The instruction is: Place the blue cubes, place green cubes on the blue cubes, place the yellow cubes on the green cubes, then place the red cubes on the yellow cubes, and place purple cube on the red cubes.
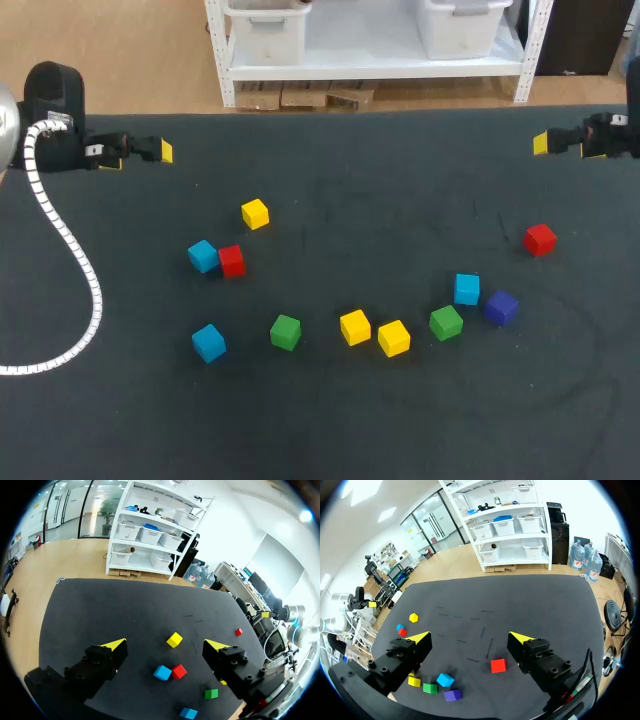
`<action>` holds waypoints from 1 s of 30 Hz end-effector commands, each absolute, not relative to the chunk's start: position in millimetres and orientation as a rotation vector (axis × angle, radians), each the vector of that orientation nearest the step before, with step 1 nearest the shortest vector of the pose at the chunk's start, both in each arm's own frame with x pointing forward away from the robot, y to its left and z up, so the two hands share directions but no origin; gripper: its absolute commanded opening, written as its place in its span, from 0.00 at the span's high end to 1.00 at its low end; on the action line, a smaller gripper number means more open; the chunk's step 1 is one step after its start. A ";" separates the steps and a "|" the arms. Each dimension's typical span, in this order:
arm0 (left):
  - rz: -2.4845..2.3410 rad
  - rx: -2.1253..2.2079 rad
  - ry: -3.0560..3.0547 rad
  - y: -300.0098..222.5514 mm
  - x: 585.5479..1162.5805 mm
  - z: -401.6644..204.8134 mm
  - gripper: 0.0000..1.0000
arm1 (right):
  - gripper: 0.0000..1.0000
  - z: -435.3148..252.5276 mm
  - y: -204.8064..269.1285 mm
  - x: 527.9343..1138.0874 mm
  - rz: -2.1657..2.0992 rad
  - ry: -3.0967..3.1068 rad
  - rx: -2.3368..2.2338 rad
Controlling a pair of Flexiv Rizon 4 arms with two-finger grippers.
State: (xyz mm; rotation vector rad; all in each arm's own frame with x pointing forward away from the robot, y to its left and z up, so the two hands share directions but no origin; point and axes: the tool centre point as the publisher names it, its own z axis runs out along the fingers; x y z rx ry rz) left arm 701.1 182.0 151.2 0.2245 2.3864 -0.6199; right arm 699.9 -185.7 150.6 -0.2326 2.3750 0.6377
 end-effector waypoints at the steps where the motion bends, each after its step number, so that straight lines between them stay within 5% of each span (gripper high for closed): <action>1: -0.632 0.230 2.377 184.2 700.7 149.7 0.00 | 0.00 150.1 -185.4 700.2 0.638 2.374 -0.232; 30: -0.632 0.230 2.377 184.2 700.7 149.7 0.00 | 0.00 144.7 -180.6 699.2 0.630 2.409 -0.276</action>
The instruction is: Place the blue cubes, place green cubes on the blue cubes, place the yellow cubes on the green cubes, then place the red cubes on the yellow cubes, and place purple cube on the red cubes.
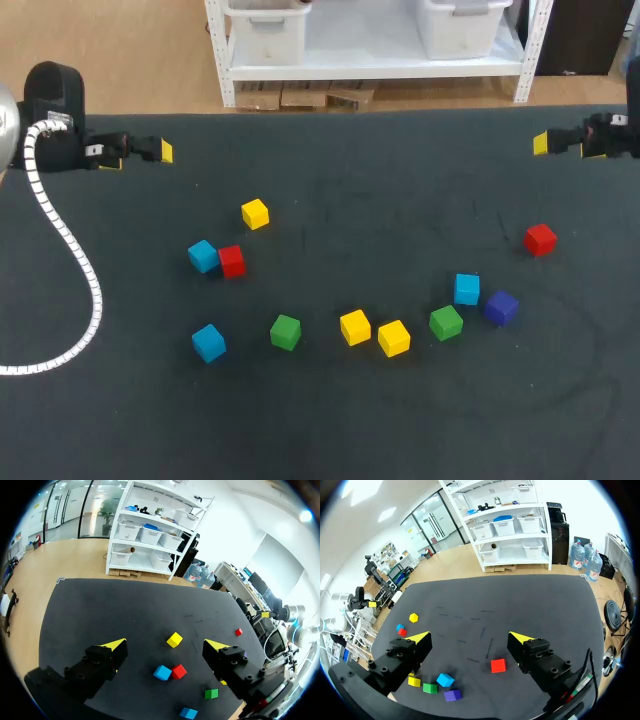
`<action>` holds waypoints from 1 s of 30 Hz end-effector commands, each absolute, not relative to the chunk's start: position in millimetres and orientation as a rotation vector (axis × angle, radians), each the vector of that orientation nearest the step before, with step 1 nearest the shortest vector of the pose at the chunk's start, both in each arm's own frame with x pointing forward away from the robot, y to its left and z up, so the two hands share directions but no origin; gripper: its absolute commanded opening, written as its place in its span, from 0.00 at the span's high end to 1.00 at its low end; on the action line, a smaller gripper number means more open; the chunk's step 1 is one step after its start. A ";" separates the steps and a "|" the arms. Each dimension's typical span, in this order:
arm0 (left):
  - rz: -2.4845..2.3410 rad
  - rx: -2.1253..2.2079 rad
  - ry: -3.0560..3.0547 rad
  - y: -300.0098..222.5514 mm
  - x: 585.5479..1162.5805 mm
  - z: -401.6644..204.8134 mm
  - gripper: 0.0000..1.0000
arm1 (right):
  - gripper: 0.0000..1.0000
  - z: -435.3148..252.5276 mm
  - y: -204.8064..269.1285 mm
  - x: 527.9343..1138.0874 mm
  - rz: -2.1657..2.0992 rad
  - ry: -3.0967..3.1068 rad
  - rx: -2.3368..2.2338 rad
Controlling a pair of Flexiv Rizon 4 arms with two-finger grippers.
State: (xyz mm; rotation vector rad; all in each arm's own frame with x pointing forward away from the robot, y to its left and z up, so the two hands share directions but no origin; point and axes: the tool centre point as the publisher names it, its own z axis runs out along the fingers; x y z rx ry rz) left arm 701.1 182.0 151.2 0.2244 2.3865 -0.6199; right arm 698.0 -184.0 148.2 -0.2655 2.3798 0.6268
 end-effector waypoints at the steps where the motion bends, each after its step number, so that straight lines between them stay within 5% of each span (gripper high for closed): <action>1: -0.632 0.230 2.377 184.2 700.7 149.7 0.00 | 0.00 143.3 -178.5 697.4 0.621 2.419 -0.308; 20: -0.632 0.230 2.377 184.2 700.7 149.7 0.00 | 0.00 96.8 -135.7 588.4 0.226 2.326 -1.557; 30: -0.632 0.230 2.377 184.2 700.7 149.7 0.00 | 0.00 83.6 -103.4 595.3 0.178 2.093 -2.059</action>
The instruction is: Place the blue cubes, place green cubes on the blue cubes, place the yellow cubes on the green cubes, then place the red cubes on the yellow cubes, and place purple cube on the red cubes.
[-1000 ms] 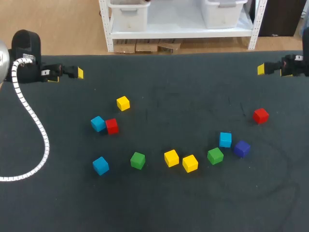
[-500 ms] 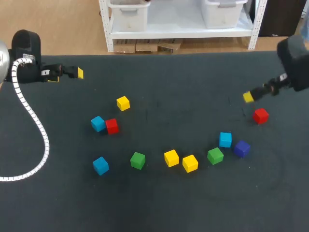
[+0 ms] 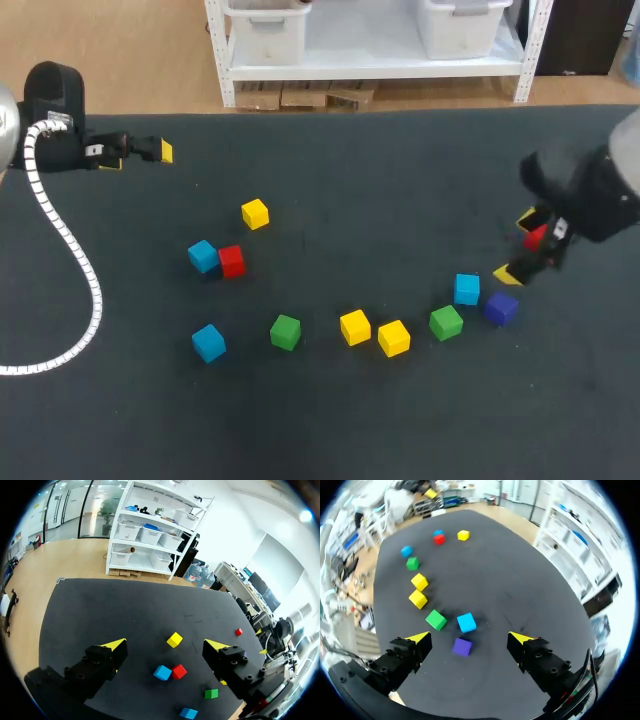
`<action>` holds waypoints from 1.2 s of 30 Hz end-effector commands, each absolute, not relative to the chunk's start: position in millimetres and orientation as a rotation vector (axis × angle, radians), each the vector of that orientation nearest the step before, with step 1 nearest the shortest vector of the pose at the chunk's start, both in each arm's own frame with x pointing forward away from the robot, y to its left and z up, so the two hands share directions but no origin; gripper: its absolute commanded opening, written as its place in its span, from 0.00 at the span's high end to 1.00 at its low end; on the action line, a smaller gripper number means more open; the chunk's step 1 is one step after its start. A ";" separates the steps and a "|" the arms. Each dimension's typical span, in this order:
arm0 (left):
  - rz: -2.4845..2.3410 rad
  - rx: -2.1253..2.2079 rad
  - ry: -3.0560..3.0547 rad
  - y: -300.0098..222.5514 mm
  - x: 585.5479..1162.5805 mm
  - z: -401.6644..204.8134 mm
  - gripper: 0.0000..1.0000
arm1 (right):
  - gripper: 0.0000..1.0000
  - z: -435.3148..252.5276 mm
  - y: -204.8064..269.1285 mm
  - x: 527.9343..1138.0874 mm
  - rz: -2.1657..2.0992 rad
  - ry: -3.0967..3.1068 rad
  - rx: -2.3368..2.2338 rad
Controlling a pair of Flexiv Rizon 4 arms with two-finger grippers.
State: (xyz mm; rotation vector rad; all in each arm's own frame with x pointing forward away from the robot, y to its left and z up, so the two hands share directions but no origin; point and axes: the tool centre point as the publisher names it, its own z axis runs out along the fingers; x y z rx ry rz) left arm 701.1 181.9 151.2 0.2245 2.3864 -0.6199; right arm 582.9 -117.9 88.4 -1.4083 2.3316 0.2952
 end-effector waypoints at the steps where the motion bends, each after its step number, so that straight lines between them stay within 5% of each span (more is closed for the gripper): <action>1: -0.632 0.230 2.377 184.2 700.7 149.7 0.00 | 0.00 80.7 -102.0 595.1 0.166 2.076 -2.097; 33: -0.632 0.230 2.377 184.2 700.7 149.7 0.00 | 0.00 11.8 -90.8 624.7 0.220 2.268 -2.110; 36: -0.632 0.230 2.377 184.2 700.7 149.7 0.00 | 0.16 9.3 -89.3 623.9 0.233 2.306 -2.084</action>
